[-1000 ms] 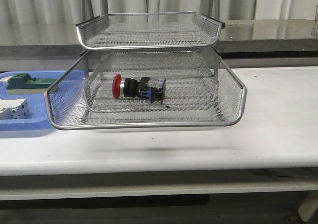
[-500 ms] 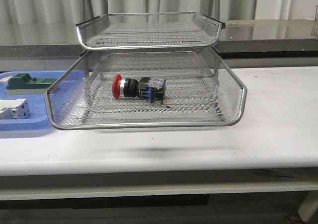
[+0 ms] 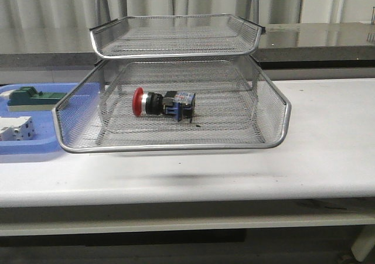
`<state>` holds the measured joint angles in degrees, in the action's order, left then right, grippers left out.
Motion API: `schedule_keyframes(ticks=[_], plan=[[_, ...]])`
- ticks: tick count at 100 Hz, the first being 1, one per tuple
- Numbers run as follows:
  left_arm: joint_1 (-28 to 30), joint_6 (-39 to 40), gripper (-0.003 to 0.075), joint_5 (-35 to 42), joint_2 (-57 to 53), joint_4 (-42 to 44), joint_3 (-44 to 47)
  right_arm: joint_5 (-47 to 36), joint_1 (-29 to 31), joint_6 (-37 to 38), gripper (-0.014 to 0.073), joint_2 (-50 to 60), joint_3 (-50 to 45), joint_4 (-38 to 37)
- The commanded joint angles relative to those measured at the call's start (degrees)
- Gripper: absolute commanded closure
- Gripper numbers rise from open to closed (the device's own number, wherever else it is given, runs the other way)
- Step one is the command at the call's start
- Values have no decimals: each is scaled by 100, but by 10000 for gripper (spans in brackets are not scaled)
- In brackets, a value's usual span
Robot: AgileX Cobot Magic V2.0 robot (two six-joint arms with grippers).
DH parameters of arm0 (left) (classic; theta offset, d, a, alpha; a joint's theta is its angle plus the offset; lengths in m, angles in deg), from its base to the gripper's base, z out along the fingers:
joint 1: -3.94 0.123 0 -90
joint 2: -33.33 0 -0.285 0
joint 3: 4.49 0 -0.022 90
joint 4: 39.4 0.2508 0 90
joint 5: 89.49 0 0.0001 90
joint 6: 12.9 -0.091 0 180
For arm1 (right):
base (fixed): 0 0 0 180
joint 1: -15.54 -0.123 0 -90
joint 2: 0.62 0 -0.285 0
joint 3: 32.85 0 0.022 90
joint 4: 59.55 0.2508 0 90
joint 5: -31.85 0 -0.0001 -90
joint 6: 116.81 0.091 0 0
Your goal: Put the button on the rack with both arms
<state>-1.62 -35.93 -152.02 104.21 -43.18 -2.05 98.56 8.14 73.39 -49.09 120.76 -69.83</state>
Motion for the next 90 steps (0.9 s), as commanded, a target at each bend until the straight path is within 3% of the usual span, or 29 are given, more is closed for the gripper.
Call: schedule_keyframes(ticks=[1, 52, 90], plan=[[12, 209, 240, 673, -520, -72, 281, -244, 25, -13, 660, 10, 195, -149], [12, 1043, 283, 2248, -3344, -51, 3055, -244, 25, -13, 660, 10, 195, -149], [12, 1559, 283, 3086, -5524, -49, 4543, -244, 25, -13, 660, 10, 195, -149]])
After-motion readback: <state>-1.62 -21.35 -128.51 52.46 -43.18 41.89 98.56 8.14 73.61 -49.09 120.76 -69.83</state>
